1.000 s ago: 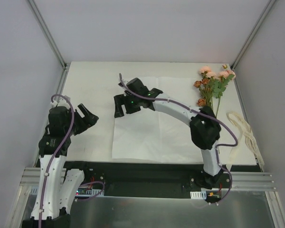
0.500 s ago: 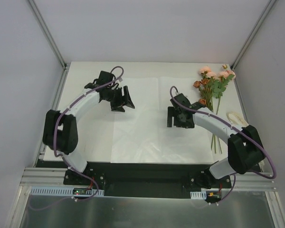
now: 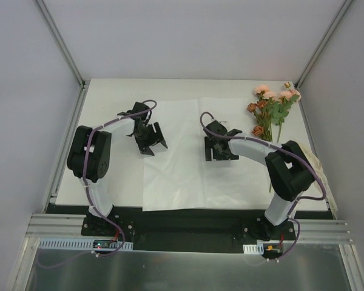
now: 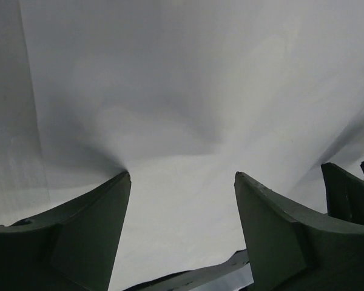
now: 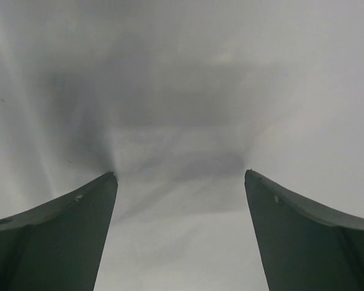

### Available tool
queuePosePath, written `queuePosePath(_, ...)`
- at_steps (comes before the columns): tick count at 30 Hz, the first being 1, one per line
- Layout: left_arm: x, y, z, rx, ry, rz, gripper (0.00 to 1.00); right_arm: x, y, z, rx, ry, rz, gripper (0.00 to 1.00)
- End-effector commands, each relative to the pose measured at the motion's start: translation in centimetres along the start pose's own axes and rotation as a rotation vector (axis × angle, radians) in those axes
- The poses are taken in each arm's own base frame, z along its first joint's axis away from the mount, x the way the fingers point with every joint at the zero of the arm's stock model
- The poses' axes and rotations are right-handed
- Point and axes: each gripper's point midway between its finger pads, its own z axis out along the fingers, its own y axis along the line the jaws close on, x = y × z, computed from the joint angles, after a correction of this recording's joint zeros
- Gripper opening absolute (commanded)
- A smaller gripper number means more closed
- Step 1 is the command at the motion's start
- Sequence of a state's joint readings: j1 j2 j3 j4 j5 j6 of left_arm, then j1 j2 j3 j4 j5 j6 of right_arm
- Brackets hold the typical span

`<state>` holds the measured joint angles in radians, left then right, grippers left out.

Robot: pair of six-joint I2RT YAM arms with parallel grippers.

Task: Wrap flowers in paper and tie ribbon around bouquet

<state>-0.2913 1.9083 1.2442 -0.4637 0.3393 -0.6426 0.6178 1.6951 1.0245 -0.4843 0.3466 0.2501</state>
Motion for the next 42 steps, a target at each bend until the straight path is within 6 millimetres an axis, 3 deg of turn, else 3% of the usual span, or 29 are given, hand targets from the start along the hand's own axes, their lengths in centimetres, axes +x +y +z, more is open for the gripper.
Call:
queuePosePath(1, 2.1, 5.7, -0.5, -0.182, -0.031, -0.123, 0.71, -2.5, 4.2, 1.5, -0.070, -0.048, -0.081, 0.90)
queuePosePath(3, 2.7, 6.8, -0.9, -0.206, -0.051, -0.139, 0.73, -2.9, 5.1, 2.7, -0.059, -0.051, -0.111, 0.90)
queuePosePath(4, 4.0, 7.9, -0.6, -0.227, -0.032, -0.159, 0.73, -3.1, 5.6, 3.3, -0.065, -0.050, -0.137, 0.90)
queuePosePath(5, 4.5, 8.3, -0.6, -0.231, -0.026, -0.168, 0.73, -4.8, 6.7, 3.0, -0.088, -0.068, -0.140, 0.90)
queuePosePath(6, 4.8, 8.4, -1.1, -0.222, -0.039, -0.172, 0.73, -5.1, 6.9, 3.3, -0.083, -0.061, -0.153, 0.90)
queuePosePath(7, 6.2, 9.5, -1.0, -0.245, -0.026, -0.192, 0.73, -4.6, 7.0, 4.3, -0.066, -0.022, -0.183, 0.90)
queuePosePath(8, 6.6, 9.7, -1.2, -0.243, -0.032, -0.195, 0.73, -6.1, 8.0, 3.9, -0.096, -0.047, -0.207, 0.90)
queuePosePath(11, 7.5, 10.1, -2.7, -0.224, -0.090, -0.210, 0.74, -7.5, 9.1, 4.4, -0.122, -0.054, -0.253, 0.91)
queuePosePath(12, 7.6, 10.0, -2.8, -0.208, -0.097, -0.208, 0.74, -9.1, 9.7, 4.1, -0.142, -0.083, -0.238, 0.91)
queuePosePath(13, 8.2, 9.1, -2.9, -0.155, -0.067, -0.197, 0.74, -9.8, 9.4, 4.8, -0.138, -0.084, -0.247, 0.91)
queuePosePath(16, 8.5, 4.5, -3.8, 0.086, -0.009, -0.099, 0.73, -13.0, 9.9, 4.4, -0.160, -0.159, -0.287, 0.91)
queuePosePath(19, 7.5, 0.4, -6.5, 0.262, -0.041, -0.009, 0.75, -15.5, 9.4, 2.0, -0.163, -0.200, -0.289, 0.91)
queuePosePath(20, 7.0, -0.6, -7.6, 0.292, -0.071, 0.024, 0.77, -16.3, 9.1, 0.0, -0.186, -0.221, -0.267, 0.91)
queuePosePath(22, 5.7, -2.1, -9.1, 0.328, -0.119, 0.088, 0.77, -14.9, 8.9, -2.0, -0.239, -0.176, -0.258, 0.91)
queuePosePath(23, 5.4, -2.4, -9.2, 0.335, -0.119, 0.091, 0.77, -15.1, 8.2, -4.5, -0.254, -0.196, -0.236, 0.91)
queuePosePath(25, 4.8, -3.3, -9.4, 0.353, -0.112, 0.095, 0.77, -11.2, 6.7, -4.6, -0.254, -0.105, -0.187, 0.91)
queuePosePath(26, 4.7, -3.3, -8.6, 0.345, -0.083, 0.085, 0.76, -9.6, 6.1, -4.7, -0.257, -0.079, -0.175, 0.91)
queuePosePath(27, 4.3, -3.7, -8.5, 0.354, -0.074, 0.077, 0.74, -9.3, 5.4, -6.5, -0.273, -0.110, -0.137, 0.90)
queuePosePath(28, 4.2, -3.3, -7.5, 0.338, -0.049, 0.056, 0.74, -5.9, 4.0, -5.0, -0.232, -0.039, -0.103, 0.90)
queuePosePath(31, 3.6, -4.0, -6.5, 0.367, -0.058, 0.061, 0.74, -3.3, 1.3, -5.7, -0.189, -0.065, -0.015, 0.89)
queuePosePath(32, 3.4, -4.0, -5.9, 0.368, -0.055, 0.059, 0.74, -0.8, 0.2, -4.9, -0.168, -0.026, -0.006, 0.89)
queuePosePath(34, 3.7, -3.6, -4.9, 0.349, -0.038, 0.055, 0.74, 0.6, -0.7, -5.5, -0.181, -0.038, 0.045, 0.89)
queuePosePath(35, 3.8, -3.5, -4.7, 0.341, -0.042, 0.059, 0.75, 3.0, -1.4, -4.7, -0.166, 0.007, 0.083, 0.89)
queuePosePath(37, 4.3, -2.9, -3.9, 0.323, -0.047, 0.054, 0.75, 3.8, -1.9, -5.2, -0.196, -0.024, 0.142, 0.89)
queuePosePath(38, 4.4, -2.7, -3.7, 0.321, -0.049, 0.049, 0.75, 5.3, -2.3, -4.4, -0.187, -0.012, 0.172, 0.90)
queuePosePath(42, 5.4, -1.6, -2.3, 0.303, -0.046, 0.030, 0.76, 5.9, -2.7, -4.1, -0.225, -0.064, 0.246, 0.91)
